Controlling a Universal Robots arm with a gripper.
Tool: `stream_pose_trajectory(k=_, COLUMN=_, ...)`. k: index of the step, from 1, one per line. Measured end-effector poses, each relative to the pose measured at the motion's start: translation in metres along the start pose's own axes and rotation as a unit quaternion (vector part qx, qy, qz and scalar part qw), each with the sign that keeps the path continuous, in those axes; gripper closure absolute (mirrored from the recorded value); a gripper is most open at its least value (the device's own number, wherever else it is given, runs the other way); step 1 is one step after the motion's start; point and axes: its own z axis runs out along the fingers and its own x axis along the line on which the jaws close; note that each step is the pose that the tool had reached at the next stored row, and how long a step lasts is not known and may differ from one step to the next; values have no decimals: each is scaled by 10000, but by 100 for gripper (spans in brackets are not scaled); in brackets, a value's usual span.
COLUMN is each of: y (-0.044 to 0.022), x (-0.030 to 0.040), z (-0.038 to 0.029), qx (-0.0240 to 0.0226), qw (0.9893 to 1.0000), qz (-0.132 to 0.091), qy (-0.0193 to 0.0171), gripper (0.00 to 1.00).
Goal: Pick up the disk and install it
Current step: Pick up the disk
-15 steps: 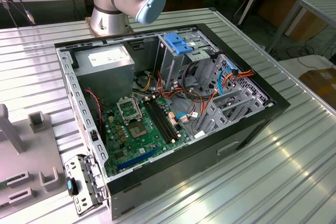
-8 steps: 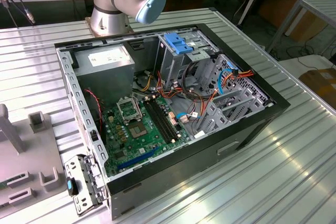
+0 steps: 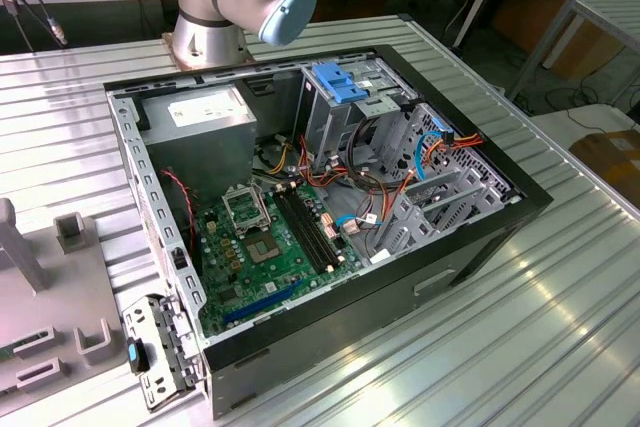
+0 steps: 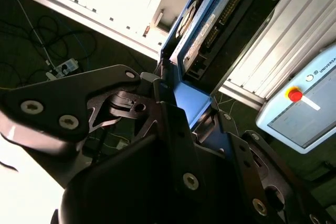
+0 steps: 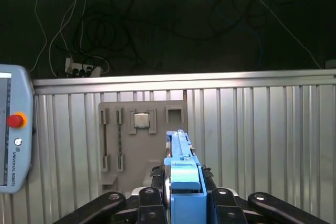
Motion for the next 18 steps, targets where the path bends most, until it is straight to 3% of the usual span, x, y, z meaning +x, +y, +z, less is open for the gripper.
stream_pose_trajectory(k=6, y=-73, x=-3, z=1, qx=0, qw=10000, qz=0, qy=0, gripper=63)
stream_pose_trajectory(k=18, y=-338, x=-13, z=3, qx=0, qw=10000, qz=0, qy=0, gripper=63)
